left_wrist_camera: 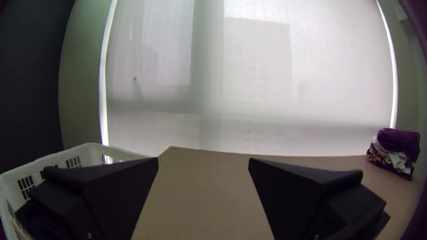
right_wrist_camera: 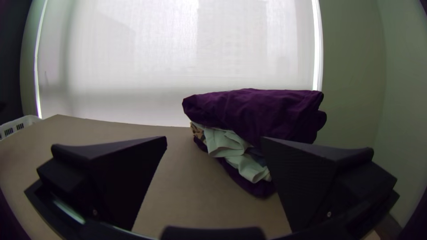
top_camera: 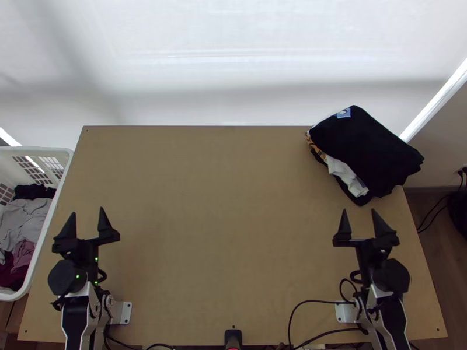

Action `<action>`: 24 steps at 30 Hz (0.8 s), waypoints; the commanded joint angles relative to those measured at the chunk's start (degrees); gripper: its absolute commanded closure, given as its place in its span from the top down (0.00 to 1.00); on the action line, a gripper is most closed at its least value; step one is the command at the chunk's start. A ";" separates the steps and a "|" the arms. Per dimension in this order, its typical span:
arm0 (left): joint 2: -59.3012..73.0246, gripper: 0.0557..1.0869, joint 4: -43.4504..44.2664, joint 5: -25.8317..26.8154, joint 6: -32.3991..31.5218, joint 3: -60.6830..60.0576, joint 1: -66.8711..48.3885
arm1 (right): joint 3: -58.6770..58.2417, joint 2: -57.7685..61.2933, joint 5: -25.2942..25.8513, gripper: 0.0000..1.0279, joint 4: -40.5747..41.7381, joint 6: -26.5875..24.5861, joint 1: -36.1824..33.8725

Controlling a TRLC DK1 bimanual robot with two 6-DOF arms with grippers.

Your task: Fold the t-shirt

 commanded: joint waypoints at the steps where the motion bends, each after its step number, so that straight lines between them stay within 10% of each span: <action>1: -0.21 0.96 -1.10 -0.13 1.01 -2.22 1.46 | -0.73 -0.25 -0.01 0.96 -0.07 1.90 0.08; 4: -0.30 0.96 -1.01 -0.13 1.89 -2.31 3.84 | -0.73 -0.25 -0.01 0.96 -0.16 -4.25 -1.32; 24: -0.30 0.96 -1.10 0.66 1.89 -2.22 5.51 | -0.73 -0.25 -0.01 0.96 -0.16 -4.34 -1.59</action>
